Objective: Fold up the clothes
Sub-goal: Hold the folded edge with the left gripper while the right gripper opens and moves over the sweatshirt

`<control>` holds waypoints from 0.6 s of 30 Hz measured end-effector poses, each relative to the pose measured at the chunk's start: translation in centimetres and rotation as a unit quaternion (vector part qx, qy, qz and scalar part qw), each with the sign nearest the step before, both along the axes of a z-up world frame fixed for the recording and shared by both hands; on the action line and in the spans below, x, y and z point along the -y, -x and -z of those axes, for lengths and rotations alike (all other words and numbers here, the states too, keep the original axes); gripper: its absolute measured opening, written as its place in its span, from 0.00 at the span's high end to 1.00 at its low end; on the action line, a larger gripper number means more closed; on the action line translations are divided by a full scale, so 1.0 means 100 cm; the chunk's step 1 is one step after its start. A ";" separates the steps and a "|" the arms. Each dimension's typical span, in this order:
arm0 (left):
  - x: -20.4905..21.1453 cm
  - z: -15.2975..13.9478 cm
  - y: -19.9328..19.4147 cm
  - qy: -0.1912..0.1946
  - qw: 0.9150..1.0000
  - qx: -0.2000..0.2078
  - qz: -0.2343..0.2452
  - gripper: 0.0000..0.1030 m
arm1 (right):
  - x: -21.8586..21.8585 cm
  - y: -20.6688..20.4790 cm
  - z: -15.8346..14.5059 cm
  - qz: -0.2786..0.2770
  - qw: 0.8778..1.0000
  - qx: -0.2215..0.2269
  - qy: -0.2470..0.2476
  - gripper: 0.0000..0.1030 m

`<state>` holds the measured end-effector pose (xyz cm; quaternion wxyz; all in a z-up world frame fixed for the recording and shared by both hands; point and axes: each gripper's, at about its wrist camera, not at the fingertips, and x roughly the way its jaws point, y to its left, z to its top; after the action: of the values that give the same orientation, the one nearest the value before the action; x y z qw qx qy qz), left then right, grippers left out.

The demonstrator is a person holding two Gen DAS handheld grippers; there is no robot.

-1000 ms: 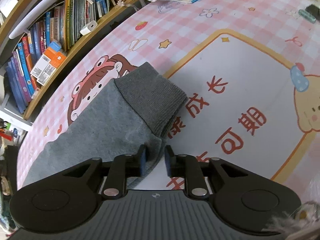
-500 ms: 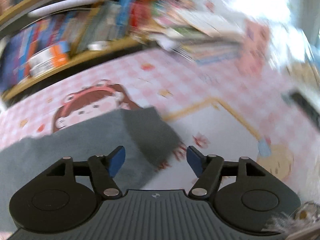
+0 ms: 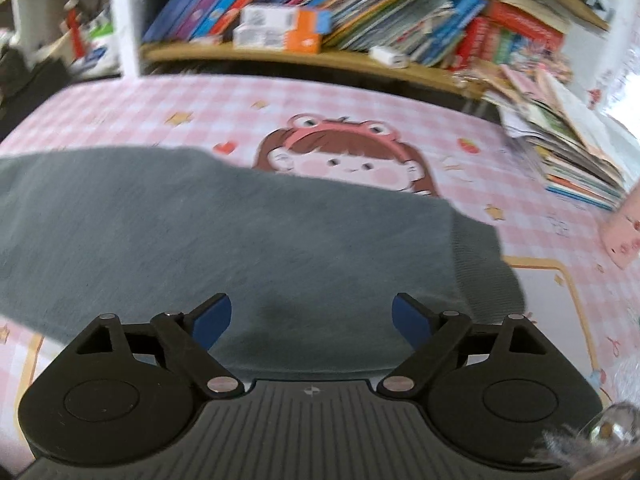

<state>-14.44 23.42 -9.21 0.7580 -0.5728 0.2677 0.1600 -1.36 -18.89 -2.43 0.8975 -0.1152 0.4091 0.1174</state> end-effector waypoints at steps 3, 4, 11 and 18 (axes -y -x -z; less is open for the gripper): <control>0.000 -0.001 -0.001 -0.004 1.000 0.000 0.007 0.77 | -0.024 0.003 0.003 -0.050 0.999 -0.008 0.013 0.15; -0.001 0.000 -0.001 0.000 1.000 0.002 0.006 0.77 | -0.032 0.003 0.004 -0.068 0.998 -0.007 0.017 0.15; -0.006 0.006 0.001 0.036 0.999 0.008 -0.008 0.77 | -0.116 -0.001 -0.003 -0.177 0.984 0.010 0.014 0.14; -0.010 0.011 0.005 0.059 0.998 0.015 -0.015 0.77 | -0.187 0.015 0.007 -0.225 0.974 0.019 0.022 0.14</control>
<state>-14.90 24.38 -10.34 0.7243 -0.6231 0.2562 0.1468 -2.86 -0.24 -3.11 0.8527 -0.2268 0.3581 0.3052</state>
